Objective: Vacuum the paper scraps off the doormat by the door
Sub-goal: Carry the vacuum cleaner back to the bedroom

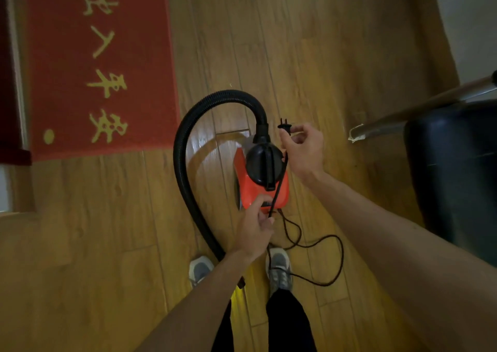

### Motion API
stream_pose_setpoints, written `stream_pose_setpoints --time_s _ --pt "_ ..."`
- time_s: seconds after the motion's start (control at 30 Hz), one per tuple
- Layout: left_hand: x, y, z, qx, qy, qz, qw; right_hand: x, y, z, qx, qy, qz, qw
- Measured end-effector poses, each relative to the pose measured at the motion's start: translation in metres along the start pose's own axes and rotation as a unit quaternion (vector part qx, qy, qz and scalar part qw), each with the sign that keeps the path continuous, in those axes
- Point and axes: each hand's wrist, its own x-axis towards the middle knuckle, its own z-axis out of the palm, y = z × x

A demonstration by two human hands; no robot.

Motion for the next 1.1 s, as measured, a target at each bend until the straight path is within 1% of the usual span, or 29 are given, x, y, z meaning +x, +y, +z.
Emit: stream_pose_setpoints --time_s 0.13,0.27,0.47,0.57,0.67,0.8,0.9,1.1 --pt "0.015 -0.013 0.011 -0.020 0.004 -0.024 1.000 0.014 0.016 0.005 -0.011 -0.013 0.005 1.000" --pt "0.039 -0.029 0.028 -0.039 0.024 -0.049 0.998 0.043 0.042 0.016 -0.030 -0.032 0.013 0.999" --pt "0.089 -0.074 0.063 -0.058 0.088 -0.107 0.989 0.095 0.099 0.048 -0.032 -0.077 0.019 0.996" --pt "0.110 -0.093 0.078 -0.077 0.121 -0.125 0.982 0.119 0.127 0.065 -0.046 -0.080 0.008 0.996" --pt "0.125 -0.104 0.087 -0.067 0.157 -0.138 0.976 0.138 0.149 0.078 -0.064 -0.083 -0.006 0.994" --pt "0.134 -0.106 0.093 -0.062 0.191 -0.160 0.966 0.151 0.160 0.087 -0.074 -0.100 -0.036 0.992" --pt "0.139 -0.110 0.092 -0.072 0.207 -0.185 0.958 0.157 0.167 0.096 -0.077 -0.109 -0.042 0.990" --pt "0.145 -0.114 0.090 -0.081 0.201 -0.199 0.956 0.165 0.173 0.102 -0.115 -0.122 -0.043 0.985"
